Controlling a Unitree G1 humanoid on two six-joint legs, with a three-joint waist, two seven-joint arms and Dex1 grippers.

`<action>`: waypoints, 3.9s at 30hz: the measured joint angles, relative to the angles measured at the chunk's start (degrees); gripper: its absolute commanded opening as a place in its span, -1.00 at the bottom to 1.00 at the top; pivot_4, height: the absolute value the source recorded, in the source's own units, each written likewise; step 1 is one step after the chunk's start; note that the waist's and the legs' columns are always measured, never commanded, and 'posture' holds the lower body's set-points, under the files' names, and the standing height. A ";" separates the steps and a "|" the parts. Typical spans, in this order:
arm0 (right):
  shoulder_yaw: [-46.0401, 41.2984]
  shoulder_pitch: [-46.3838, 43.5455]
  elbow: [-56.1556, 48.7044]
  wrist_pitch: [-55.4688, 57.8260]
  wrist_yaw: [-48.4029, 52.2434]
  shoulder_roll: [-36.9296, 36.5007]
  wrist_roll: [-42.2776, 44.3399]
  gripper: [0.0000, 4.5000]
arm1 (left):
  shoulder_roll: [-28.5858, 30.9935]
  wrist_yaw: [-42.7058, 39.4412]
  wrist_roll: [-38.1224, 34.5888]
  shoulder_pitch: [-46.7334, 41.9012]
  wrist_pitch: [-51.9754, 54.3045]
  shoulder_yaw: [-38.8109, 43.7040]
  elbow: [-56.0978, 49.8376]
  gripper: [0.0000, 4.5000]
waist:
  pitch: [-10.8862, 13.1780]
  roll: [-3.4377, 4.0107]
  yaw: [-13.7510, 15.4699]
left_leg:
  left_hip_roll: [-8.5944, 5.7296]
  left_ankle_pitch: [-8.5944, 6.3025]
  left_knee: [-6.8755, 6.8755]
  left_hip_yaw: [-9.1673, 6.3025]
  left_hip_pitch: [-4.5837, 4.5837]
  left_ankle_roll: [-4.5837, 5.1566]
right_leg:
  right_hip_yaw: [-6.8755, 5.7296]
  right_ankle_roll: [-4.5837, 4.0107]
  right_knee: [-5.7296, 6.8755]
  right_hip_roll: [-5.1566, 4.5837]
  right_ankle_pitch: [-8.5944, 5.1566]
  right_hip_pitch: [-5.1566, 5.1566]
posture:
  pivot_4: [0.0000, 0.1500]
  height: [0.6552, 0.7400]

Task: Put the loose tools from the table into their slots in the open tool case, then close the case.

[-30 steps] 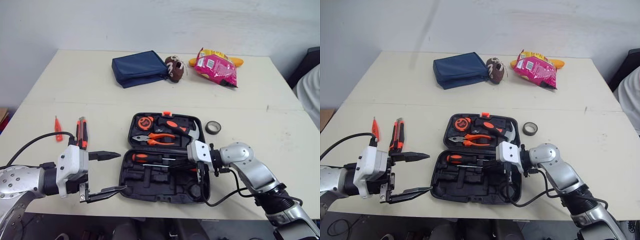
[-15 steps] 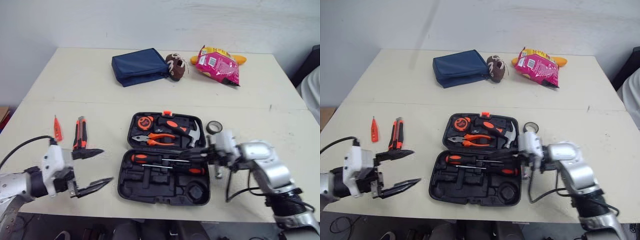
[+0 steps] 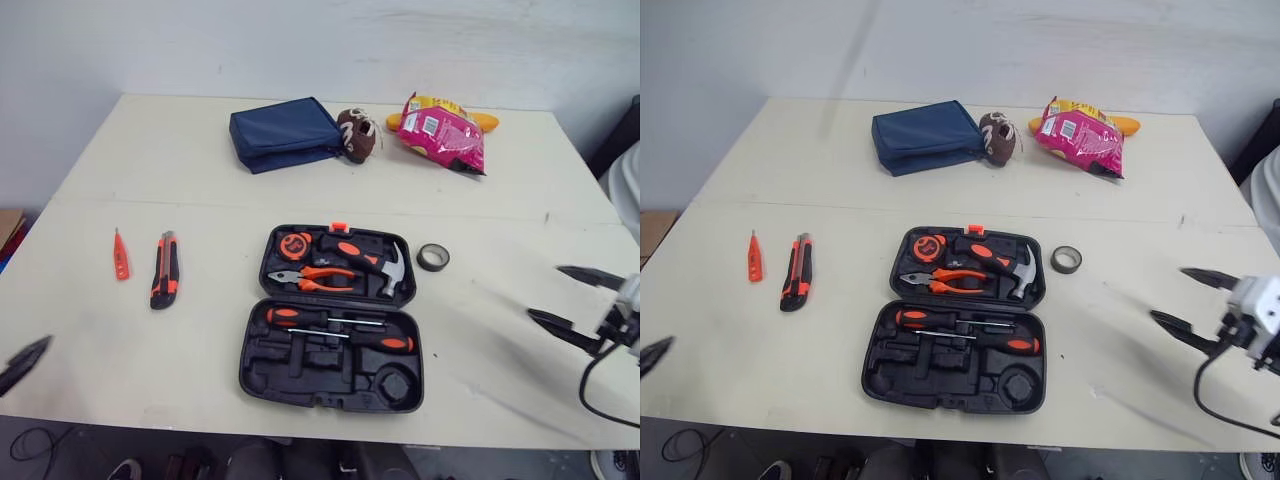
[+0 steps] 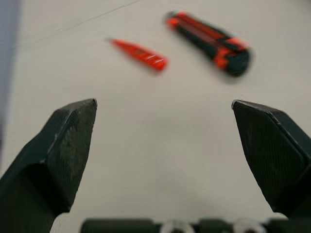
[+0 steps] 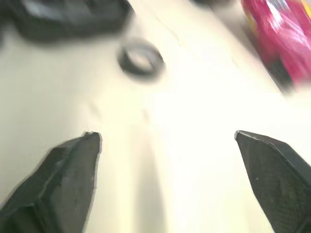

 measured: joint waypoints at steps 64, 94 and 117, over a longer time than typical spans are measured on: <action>17.17 -12.71 -29.12 13.96 0.35 22.10 9.19 1.00 | -3.50 52.80 8.50 -64.71 51.12 -34.53 23.97 0.44 | 0.41 0.37 1.62 | 0.01 0.58 0.34 0.01 0.10 -0.79 | 0.03 0.24 1.12 0.12 0.16 -0.20 | 1.00 1.00; 18.18 -9.89 -32.74 15.05 3.38 16.82 9.32 1.00 | 8.67 12.23 3.16 -32.92 26.78 -30.63 -20.96 -0.87 | 0.54 0.17 1.68 | 0.00 0.57 0.01 -0.02 -0.03 -0.76 | 0.01 0.19 0.70 0.05 0.14 -0.24 | 1.00 1.00; 16.66 3.08 -52.01 27.26 1.88 10.29 13.68 1.00 | 13.10 -7.47 7.50 -54.81 39.71 -78.60 -43.23 -0.87 | 0.59 0.26 1.59 | -0.08 0.55 0.07 -0.07 -0.11 -0.54 | 0.32 0.40 0.50 0.27 0.18 -0.17 | 1.00 1.00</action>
